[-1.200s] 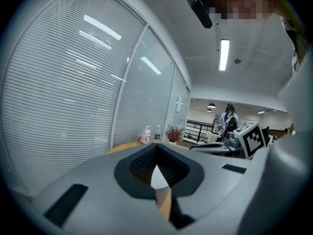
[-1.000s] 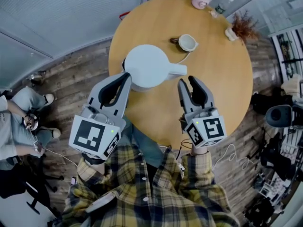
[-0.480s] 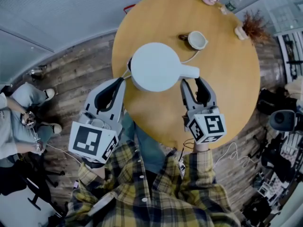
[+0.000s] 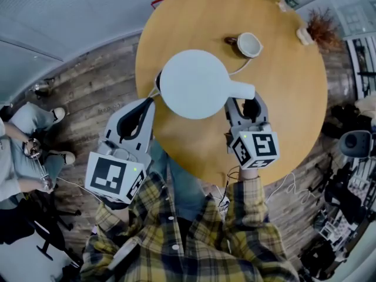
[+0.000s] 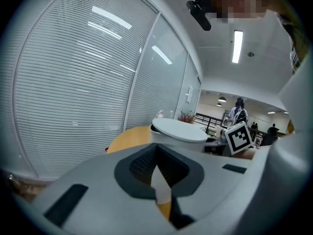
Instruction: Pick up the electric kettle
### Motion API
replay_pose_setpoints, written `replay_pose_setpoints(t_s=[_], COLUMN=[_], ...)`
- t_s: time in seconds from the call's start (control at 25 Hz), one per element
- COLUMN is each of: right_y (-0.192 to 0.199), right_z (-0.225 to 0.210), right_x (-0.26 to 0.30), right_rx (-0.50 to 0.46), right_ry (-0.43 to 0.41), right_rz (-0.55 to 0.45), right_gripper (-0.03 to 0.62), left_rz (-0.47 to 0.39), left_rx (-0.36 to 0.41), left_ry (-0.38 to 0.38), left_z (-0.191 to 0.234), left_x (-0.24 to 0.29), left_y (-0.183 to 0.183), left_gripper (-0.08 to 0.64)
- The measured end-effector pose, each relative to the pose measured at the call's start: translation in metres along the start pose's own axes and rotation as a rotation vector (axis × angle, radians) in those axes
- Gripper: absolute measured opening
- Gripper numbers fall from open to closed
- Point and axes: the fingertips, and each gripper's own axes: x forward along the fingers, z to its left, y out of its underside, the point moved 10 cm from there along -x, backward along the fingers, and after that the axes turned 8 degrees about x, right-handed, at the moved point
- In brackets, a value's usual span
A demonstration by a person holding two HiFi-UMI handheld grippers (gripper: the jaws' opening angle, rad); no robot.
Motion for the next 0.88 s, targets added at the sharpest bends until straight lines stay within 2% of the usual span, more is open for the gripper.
replay_pose_setpoints(t_s=[0.16, 0.52, 0.88], right_y=[0.002, -0.004, -0.01], right_z=[-0.001, -0.001, 0.003], right_x=[0.011, 0.03, 0.042], right_rx=[-0.03, 0.005, -0.036], right_ry=[0.022, 0.007, 0.054], right_rz=[-0.021, -0.072, -0.119], right_gripper=[0.195, 0.184, 0.057], left_rz=[0.012, 0.027, 0.032], left_rx=[-0.003, -0.004, -0.01], left_ry=[0.004, 0.006, 0.0], left_z=[0.003, 0.009, 0.015], left_x=[0.005, 0.01, 0.015], left_y=[0.006, 0.007, 0.01], left_gripper=[0.003, 0.003, 0.003])
